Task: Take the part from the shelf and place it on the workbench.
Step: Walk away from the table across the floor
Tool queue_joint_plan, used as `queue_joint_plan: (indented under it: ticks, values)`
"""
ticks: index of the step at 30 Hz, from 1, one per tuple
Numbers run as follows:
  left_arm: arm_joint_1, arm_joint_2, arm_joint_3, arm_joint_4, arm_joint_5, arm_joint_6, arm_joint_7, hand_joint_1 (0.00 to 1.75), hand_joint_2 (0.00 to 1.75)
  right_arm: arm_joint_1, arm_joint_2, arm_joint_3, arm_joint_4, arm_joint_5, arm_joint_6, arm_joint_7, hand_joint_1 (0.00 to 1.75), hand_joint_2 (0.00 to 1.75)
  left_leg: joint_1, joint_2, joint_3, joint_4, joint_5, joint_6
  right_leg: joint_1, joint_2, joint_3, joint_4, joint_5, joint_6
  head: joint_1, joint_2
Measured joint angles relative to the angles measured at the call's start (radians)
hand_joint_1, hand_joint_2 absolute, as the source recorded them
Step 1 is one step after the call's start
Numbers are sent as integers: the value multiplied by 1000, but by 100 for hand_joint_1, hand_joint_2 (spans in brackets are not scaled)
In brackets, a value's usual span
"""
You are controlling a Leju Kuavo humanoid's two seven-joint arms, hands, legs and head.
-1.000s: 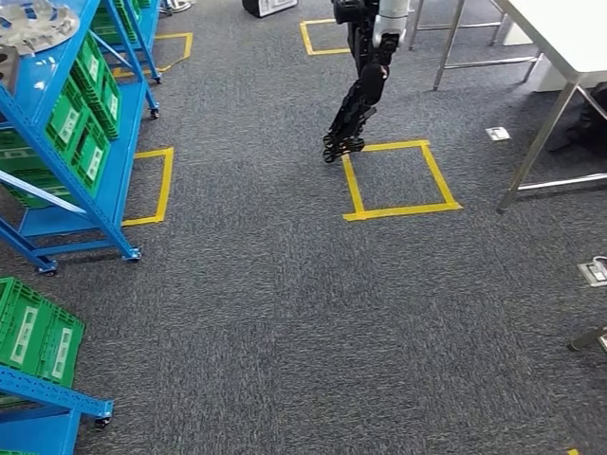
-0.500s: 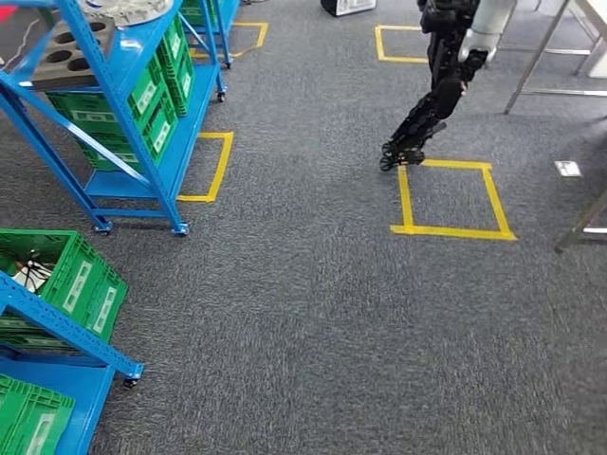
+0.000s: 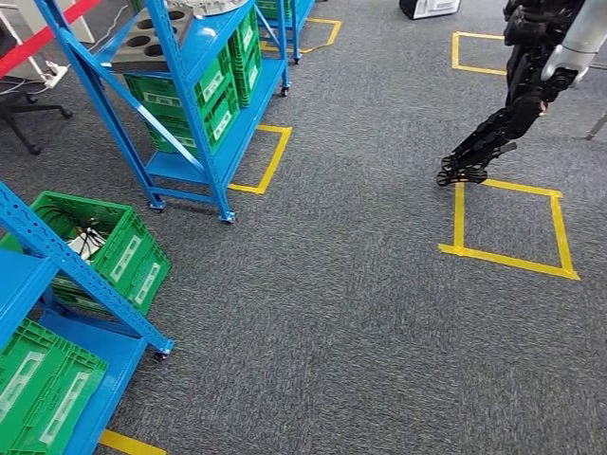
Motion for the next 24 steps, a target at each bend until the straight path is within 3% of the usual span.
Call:
queue_joint_plan:
  ticks: [6, 9, 10, 11, 13, 14, 15, 16, 18, 19, 21, 22, 23, 24]
  values:
    - [0, 0, 1, 0, 0, 0, 0, 0, 0, 0, 0, 0, 0, 1, 0, -1, 0, 0, -2, 17, -1, 6, -4, -2, -1, -8, 2, -2, 1, -3, 0, 0]
    - [-2, 0, 4, 0, 0, 0, 0, 0, 0, 0, 0, 0, 0, 3, -1, -2, 0, 0, -5, 59, -17, 40, -28, -5, 1, -18, 3, -3, -1, -7, -6, 0]
    - [-4, 0, 7, 1, 1, 1, 1, 0, 0, 2, 0, 0, 0, 5, -2, -3, 0, 0, -5, 82, -51, 111, -61, -8, 3, -36, 4, -3, -3, -11, -8, 0]
    - [-6, 0, 12, 2, 2, 1, 3, 0, 0, 3, 0, 0, 0, 8, -3, -4, 0, 0, -6, 104, -62, 140, -65, -6, 7, -66, 7, -3, -7, -15, -10, 0]
    - [-11, 1, 20, 4, 5, -1, 7, 0, 0, 4, 0, 0, 1, 14, -11, -8, 0, 0, -19, 160, -43, 105, -45, 11, 19, -140, 16, -2, -18, -13, -9, 0]
    - [-12, 2, 24, 4, 6, -2, 9, 0, 0, 1, 0, 0, 1, 17, -16, -10, 0, 0, -26, 177, -8, 31, -10, 22, 23, -168, 22, -3, -22, -9, -8, 0]
    - [-12, 1, 26, 4, 6, -4, 9, 0, 0, -1, 1, 0, 1, 19, -19, -12, 0, 0, -30, 186, 8, -6, -3, 30, 25, -185, 26, -5, -26, -2, -8, 0]
    - [-12, 1, 28, 5, 6, -5, 9, 0, 0, -3, 1, 0, 0, 21, -21, -13, 0, 0, -28, 174, 10, -12, 1, 33, 24, -179, 27, -2, -31, 3, -7, 0]
    - [-13, -1, 32, 5, 6, -7, 9, 0, 0, -4, 1, 0, 0, 23, -23, -15, 0, 0, -19, 151, 15, -24, 9, 40, 21, -129, 6, 48, -65, 14, -1, 0]
    - [-15, -1, 33, 6, 6, -9, 9, 0, 0, -2, 1, 0, 0, 24, -23, -15, 0, 0, -17, 139, 15, -26, 11, 42, 18, -95, -22, 106, -95, 18, 2, 0]
    - [-17, -1, 34, 6, 4, -11, 8, 0, 0, 1, 1, 0, 0, 25, -24, -16, 0, 0, -15, 113, 14, -26, 12, 45, 13, -63, -88, 235, -145, 24, 4, 0]
    - [-16, -1, 35, 6, 3, -12, 8, 0, 0, 3, 1, 0, 0, 26, -25, -17, 0, 0, -15, 99, 15, -26, 12, 45, 11, -59, -108, 267, -146, 26, 4, 0]
    - [-16, -1, 37, 6, 2, -13, 7, 0, 0, 4, 1, 0, 0, 27, -27, -18, 0, 0, -14, 85, 17, -25, 12, 44, 9, -57, -111, 261, -127, 29, 4, 0]
    - [-16, -1, 38, 6, 1, -14, 6, 0, 0, 4, 1, 0, 0, 28, -29, -19, 0, 0, -13, 69, 19, -23, 10, 42, 7, -52, -95, 216, -90, 31, 4, 0]
